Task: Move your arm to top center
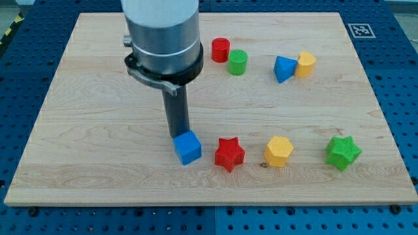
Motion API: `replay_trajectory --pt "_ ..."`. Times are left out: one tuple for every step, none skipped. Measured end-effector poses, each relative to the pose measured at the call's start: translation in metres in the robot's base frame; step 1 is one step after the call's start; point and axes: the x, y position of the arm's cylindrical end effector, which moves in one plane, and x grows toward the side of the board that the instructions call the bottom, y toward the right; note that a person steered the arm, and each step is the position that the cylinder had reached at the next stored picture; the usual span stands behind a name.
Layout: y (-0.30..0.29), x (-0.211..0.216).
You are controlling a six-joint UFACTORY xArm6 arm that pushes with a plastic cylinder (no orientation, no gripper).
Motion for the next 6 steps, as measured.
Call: replay_trajectory --pt "0.000 0.011" --pt "0.000 -0.006" --pt "0.001 -0.058" --pt "-0.004 -0.108" --pt "0.005 -0.165" --pt "0.022 -0.230"
